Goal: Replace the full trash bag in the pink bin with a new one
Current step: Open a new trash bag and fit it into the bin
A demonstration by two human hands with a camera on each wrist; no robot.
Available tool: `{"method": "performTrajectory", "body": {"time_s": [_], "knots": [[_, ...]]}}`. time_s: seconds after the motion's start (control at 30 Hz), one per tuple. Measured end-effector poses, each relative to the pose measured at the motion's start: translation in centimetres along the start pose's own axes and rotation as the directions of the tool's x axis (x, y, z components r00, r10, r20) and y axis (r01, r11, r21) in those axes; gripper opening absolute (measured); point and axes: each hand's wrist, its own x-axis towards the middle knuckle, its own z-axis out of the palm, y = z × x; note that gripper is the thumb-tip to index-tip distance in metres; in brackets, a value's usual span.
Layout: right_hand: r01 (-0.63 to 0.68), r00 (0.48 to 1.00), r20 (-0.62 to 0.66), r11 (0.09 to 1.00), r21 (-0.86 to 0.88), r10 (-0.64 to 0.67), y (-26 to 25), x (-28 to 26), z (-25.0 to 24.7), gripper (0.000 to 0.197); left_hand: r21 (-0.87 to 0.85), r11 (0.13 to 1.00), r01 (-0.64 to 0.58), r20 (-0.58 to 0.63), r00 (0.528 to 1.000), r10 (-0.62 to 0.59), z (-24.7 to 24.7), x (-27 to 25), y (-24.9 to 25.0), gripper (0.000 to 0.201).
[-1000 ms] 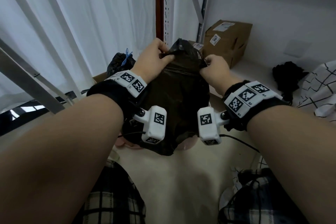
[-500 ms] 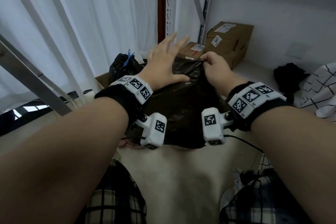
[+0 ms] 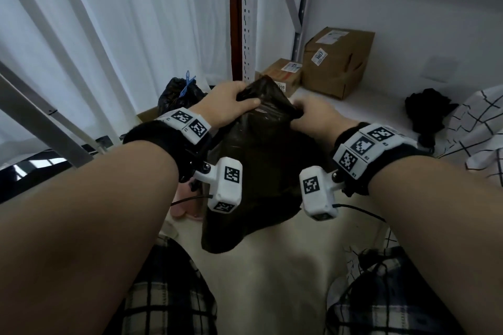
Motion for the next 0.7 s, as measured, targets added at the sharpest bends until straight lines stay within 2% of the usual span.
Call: {"method": "performTrajectory", "body": {"time_s": [0.07,0.13,0.2,0.27,0.33,0.37,0.4,0.47,0.53,0.57,0.63,0.7], "knots": [[-0.066,0.993,-0.099,0.998,0.017,0.068,0.6,-0.2,-0.5,0.008,0.172,0.984,0.041,-0.066,0.997,-0.03,-0.2,0.1,-0.8,0.028],[-0.118,0.989,-0.087,0.993,-0.002,0.118,1.2,-0.3,-0.9,0.015,0.407,0.9,0.154,-0.173,0.981,-0.089,-0.5,-0.1,-1.5,0.03],[-0.139,0.989,-0.06,0.99,-0.022,0.137,1.7,-0.6,-1.1,0.019,0.52,0.799,0.301,-0.227,0.951,-0.21,-0.9,-0.4,-2.1,0.032],[-0.12,0.992,-0.045,0.992,0.021,0.121,2.0,-0.6,-1.2,0.022,0.564,0.726,0.392,-0.21,0.919,-0.333,-1.0,-0.7,-2.4,0.042],[-0.061,0.996,-0.051,0.991,0.117,0.067,1.6,-0.6,-1.3,0.022,0.622,0.679,0.39,-0.163,0.912,-0.375,-0.7,-0.9,-2.4,0.065],[-0.022,0.998,-0.051,0.985,0.17,0.031,1.2,-0.6,-1.3,0.022,0.628,0.692,0.355,-0.13,0.925,-0.357,-0.4,-0.8,-2.2,0.074],[0.022,0.999,-0.045,0.978,0.209,-0.013,0.7,-0.6,-1.2,0.021,0.625,0.722,0.295,-0.09,0.947,-0.309,-0.1,-0.8,-1.9,0.08],[0.129,0.992,-0.043,0.966,0.226,-0.122,-0.5,-0.7,-1.0,0.02,0.593,0.803,0.066,0.077,0.987,-0.139,0.7,-0.6,-1.0,0.087],[0.222,0.975,-0.064,0.955,0.198,-0.214,-1.7,-0.7,-0.8,0.018,0.389,0.908,-0.155,0.281,0.959,0.043,1.5,-1.0,0.7,0.08],[0.248,0.968,-0.083,0.953,0.175,-0.237,-2.1,-0.5,-0.7,0.015,0.215,0.959,-0.186,0.325,0.939,0.109,1.8,-1.2,1.5,0.066],[0.257,0.96,-0.134,0.963,0.082,-0.245,-2.4,-0.1,-0.6,0.017,-0.03,0.988,-0.154,0.348,0.925,0.155,2.0,-1.2,2.6,0.034],[0.196,0.966,-0.17,0.981,0.0,-0.193,-2.2,0.2,-0.6,0.018,-0.022,0.996,-0.088,0.306,0.948,0.09,1.9,-1.0,2.8,0.02]]}}
